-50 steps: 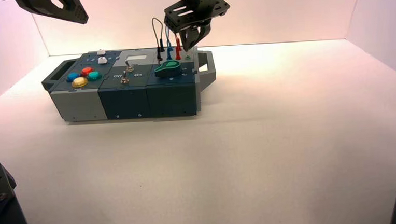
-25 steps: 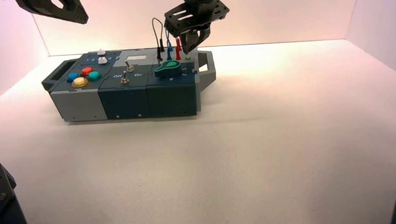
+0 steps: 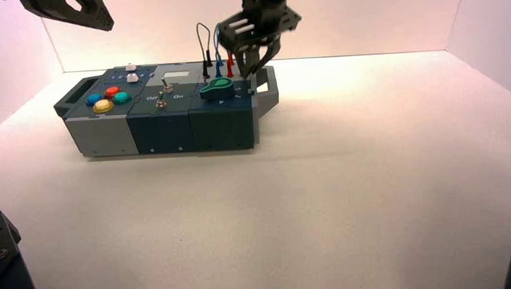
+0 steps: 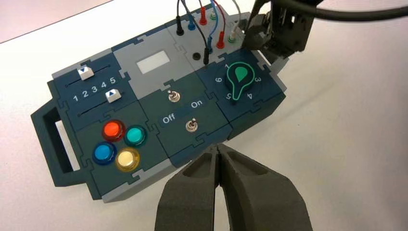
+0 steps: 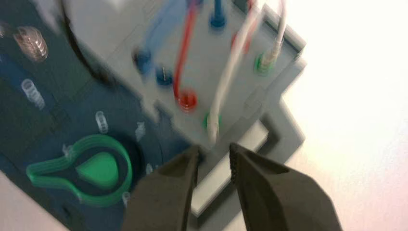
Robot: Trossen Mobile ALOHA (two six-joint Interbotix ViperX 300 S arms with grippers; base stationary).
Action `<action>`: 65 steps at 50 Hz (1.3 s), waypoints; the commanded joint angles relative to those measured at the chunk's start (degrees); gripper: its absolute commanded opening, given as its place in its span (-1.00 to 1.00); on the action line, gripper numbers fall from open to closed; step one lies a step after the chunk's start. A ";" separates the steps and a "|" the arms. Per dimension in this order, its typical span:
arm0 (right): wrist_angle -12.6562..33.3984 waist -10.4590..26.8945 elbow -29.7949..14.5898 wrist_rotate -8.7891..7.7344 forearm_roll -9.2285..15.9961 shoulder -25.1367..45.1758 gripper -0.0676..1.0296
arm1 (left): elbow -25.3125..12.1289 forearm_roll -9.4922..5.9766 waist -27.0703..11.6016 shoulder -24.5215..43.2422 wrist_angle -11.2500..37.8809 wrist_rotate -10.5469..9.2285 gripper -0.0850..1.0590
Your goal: Insert the white wire.
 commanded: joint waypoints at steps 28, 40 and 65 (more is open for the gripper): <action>7.56 -0.18 1.49 -0.18 -0.88 -14.15 -0.21 | -0.09 0.09 1.41 0.00 -1.49 0.26 -0.91; 10.81 -0.18 2.64 -0.18 -0.88 -17.84 -0.21 | 0.88 0.44 1.41 0.26 -3.16 0.26 -0.91; 13.62 -0.18 9.49 -0.88 -1.58 -28.92 -0.21 | 2.11 1.49 2.81 0.53 -6.42 0.26 -0.91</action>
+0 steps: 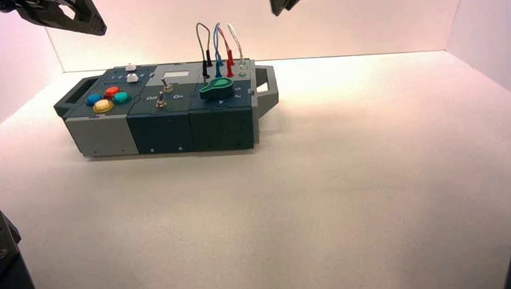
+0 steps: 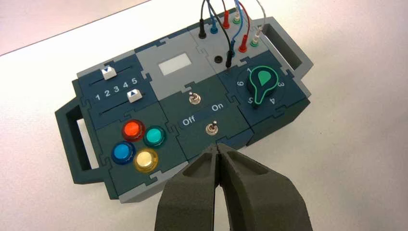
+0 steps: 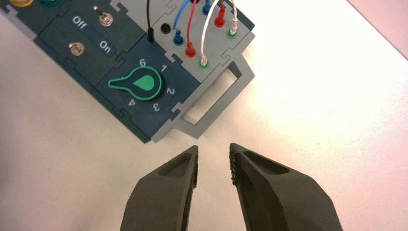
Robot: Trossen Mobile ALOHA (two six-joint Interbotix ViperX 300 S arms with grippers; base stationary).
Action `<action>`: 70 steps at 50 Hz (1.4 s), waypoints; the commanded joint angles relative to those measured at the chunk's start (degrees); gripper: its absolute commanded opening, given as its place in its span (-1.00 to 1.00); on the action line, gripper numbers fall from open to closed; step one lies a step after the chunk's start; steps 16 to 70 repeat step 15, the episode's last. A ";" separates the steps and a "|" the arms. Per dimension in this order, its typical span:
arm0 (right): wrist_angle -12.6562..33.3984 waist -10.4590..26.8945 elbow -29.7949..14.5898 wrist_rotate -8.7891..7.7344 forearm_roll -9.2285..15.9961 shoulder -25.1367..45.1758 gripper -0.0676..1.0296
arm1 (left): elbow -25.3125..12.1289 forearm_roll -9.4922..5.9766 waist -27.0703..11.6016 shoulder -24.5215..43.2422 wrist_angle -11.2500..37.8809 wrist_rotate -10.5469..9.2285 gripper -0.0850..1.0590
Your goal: Insert the white wire.
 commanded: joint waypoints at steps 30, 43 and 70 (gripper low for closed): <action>-0.79 -0.09 3.60 -0.18 -1.32 -4.57 -0.21 | -0.44 0.00 0.26 0.18 -1.05 0.26 -0.91; -0.79 -0.09 3.60 -0.18 -1.32 -4.57 -0.21 | -0.44 0.00 0.26 0.18 -1.05 0.26 -0.91; -0.79 -0.09 3.60 -0.18 -1.32 -4.57 -0.21 | -0.44 0.00 0.26 0.18 -1.05 0.26 -0.91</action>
